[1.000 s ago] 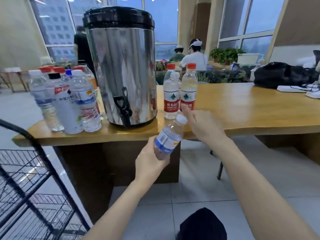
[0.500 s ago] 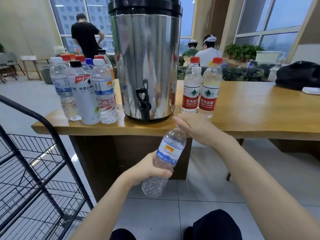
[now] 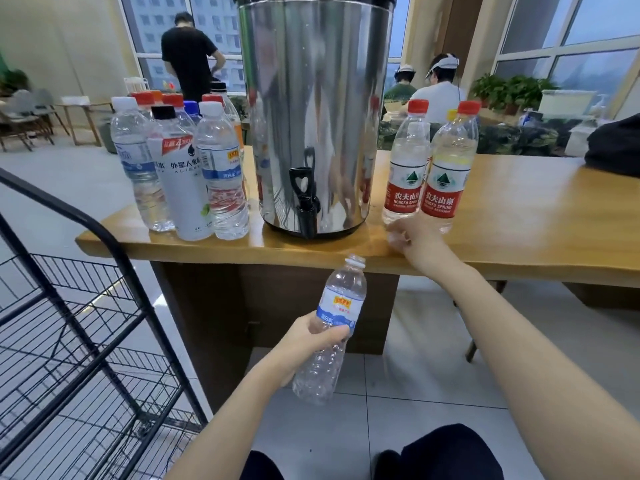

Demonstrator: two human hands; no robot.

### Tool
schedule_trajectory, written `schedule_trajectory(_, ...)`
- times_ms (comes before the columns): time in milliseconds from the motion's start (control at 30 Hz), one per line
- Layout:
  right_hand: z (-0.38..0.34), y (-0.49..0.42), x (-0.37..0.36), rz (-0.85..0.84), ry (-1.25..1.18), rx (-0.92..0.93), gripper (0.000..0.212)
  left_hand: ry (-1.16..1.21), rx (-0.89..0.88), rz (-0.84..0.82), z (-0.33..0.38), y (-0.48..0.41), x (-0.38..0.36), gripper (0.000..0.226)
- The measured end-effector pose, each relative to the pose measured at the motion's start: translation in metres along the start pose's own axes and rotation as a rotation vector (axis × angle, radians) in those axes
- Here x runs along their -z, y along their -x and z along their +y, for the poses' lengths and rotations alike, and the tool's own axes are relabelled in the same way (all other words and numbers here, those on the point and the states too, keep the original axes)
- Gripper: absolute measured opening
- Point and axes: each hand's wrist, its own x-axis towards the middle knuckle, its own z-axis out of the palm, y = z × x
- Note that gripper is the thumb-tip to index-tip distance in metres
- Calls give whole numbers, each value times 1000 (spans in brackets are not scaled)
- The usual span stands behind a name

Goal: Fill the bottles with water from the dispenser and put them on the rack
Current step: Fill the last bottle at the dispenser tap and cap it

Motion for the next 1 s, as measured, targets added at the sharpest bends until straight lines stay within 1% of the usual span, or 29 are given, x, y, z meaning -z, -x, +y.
schedule_trajectory(33,2,-3,-4,-30,30,-29,32,2,-5,53,-3,-1,2,40)
schedule_trajectory(100,4,-9,-9,-40,55,-61,32,22,-12,163,-8,-3,8,52)
schedule_trajectory(200,3,-14,-13,-6,82,-75,34,18,-19,292,-9,-6,16,59)
schedule_trajectory(267,-1,-12,-14,56,150,-37,36,12,-26,331,-5,-8,20,62)
schedule_trajectory(333,-12,-10,-12,153,214,76,36,5,-40,345,-1,-11,22,64)
schedule_trajectory(367,-20,-9,-10,202,205,144,34,1,-47,352,1,-12,22,64)
schedule_trajectory(467,-57,-7,-1,317,54,355,27,-2,-65,376,9,-16,24,66)
schedule_trajectory(533,-87,-6,6,345,-47,462,27,0,-74,374,13,-17,26,67)
schedule_trajectory(600,-113,-8,9,332,-109,525,29,3,-75,371,15,-18,28,68)
schedule_trajectory(667,-130,-13,7,293,-108,544,31,8,-76,369,16,-17,28,68)
schedule_trajectory(767,-140,-20,2,249,-117,518,27,14,-94,375,16,-13,28,67)
schedule_trajectory(1000,-142,-17,-4,331,-166,507,22,3,-130,359,26,-16,25,65)
